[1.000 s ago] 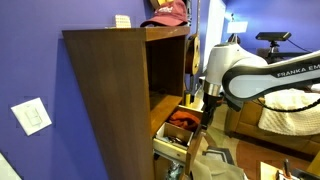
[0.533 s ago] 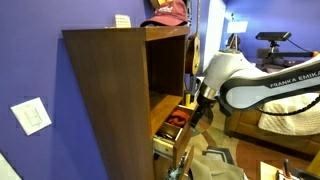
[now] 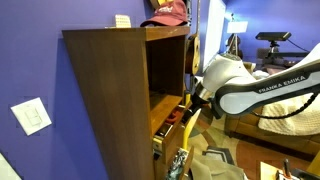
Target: Open the top drawer, then put the orange head sock inside and close the drawer
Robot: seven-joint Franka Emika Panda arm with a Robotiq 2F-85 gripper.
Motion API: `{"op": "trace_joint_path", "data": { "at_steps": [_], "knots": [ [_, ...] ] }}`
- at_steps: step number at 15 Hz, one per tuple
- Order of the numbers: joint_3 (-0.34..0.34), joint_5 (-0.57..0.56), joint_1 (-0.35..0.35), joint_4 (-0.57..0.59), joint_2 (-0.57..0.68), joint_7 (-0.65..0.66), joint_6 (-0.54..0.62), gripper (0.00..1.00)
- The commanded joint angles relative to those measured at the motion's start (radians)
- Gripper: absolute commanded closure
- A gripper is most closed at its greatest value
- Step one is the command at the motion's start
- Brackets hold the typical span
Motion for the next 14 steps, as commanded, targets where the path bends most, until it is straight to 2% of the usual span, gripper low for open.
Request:
{"op": "trace_joint_path", "data": {
  "at_steps": [1, 5, 10, 14],
  "knots": [
    [0.006, 0.012, -0.004, -0.002, 0.040, 0.042, 0.091, 0.00],
    [-0.002, 0.036, 0.010, -0.002, 0.052, 0.047, 0.133, 0.00],
    [-0.023, 0.101, 0.031, -0.036, -0.059, 0.005, 0.033, 0.00],
    [-0.019, 0.069, 0.006, -0.051, -0.192, 0.004, -0.084, 0.00]
  ]
}}
